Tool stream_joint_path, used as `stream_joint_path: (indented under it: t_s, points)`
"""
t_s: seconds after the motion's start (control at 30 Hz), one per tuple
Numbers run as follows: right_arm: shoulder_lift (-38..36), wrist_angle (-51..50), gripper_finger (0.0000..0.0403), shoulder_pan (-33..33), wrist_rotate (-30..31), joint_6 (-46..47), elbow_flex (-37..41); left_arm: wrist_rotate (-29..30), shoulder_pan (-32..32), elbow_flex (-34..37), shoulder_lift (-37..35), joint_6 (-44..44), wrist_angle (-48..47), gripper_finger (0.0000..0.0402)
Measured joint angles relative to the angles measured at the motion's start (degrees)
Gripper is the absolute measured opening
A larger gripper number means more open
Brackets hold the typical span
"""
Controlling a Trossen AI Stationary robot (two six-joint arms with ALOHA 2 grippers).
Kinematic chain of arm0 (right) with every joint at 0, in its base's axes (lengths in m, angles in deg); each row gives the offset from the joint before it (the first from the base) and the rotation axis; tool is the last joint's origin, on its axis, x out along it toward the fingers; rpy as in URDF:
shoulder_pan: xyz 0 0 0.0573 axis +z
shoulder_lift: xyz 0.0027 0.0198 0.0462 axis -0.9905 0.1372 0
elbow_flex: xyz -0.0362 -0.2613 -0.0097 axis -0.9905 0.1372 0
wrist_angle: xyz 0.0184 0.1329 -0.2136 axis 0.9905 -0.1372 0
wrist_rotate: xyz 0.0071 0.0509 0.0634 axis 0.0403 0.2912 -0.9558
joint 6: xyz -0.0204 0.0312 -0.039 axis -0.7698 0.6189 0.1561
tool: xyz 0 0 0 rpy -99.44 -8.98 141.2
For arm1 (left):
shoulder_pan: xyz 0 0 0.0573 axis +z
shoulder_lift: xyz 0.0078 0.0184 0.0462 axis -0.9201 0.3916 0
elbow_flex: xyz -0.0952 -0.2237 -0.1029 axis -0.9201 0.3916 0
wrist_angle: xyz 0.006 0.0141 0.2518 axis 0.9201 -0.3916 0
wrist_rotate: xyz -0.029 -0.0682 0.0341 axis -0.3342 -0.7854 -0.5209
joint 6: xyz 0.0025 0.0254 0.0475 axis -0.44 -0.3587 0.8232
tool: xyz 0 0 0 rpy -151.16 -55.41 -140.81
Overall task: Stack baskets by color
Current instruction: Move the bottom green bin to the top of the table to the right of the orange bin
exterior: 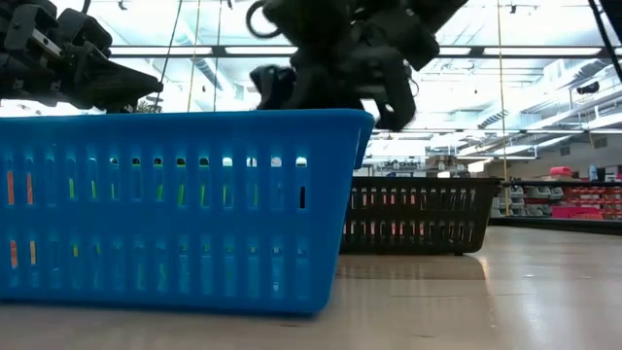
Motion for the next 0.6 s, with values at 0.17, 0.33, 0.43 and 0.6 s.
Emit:
stream_joint_path:
  t_s: [0.17,0.33,0.43,0.6]
  points:
    - [1.33,-9.92,0.0135,-0.02,-0.06,-3.80,-4.00,0.00,-0.01,-0.01,0.00,0.00,-0.04,0.0030]
    - [1.11,-10.68,0.0143,-0.11,-0.03,-5.58,-4.18,0.02,0.01,-0.01,0.00,0.00,0.00,0.0036]
    - [1.26,-9.67,0.0154,-0.02,1.06,-7.59,-4.18,0.01,0.00,0.00,0.00,-0.01,-0.06,0.0035]
    - [1.28,-6.79,0.0180,0.00,1.45,-8.81,-4.17,0.01,0.00,0.00,0.00,-0.01,-0.01,0.0027]
